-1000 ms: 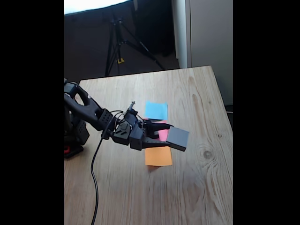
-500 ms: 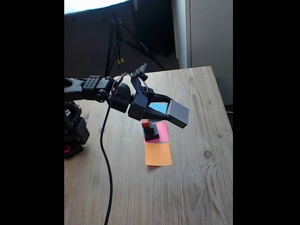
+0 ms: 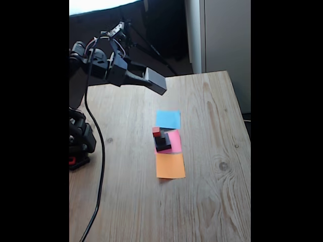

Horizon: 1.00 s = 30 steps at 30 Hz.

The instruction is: Tower of hanoi

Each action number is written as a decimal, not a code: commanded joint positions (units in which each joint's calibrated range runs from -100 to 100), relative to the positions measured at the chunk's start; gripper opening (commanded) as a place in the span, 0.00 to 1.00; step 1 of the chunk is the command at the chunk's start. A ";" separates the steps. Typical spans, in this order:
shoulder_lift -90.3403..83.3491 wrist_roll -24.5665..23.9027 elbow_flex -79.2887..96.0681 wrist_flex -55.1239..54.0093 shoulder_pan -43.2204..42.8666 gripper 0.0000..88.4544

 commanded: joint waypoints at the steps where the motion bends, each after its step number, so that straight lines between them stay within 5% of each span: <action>1: -6.96 0.69 -2.97 4.17 -5.92 0.26; 15: -11.35 0.69 4.40 9.43 -17.46 0.26; 30: -11.50 0.69 50.58 -31.36 -18.88 0.27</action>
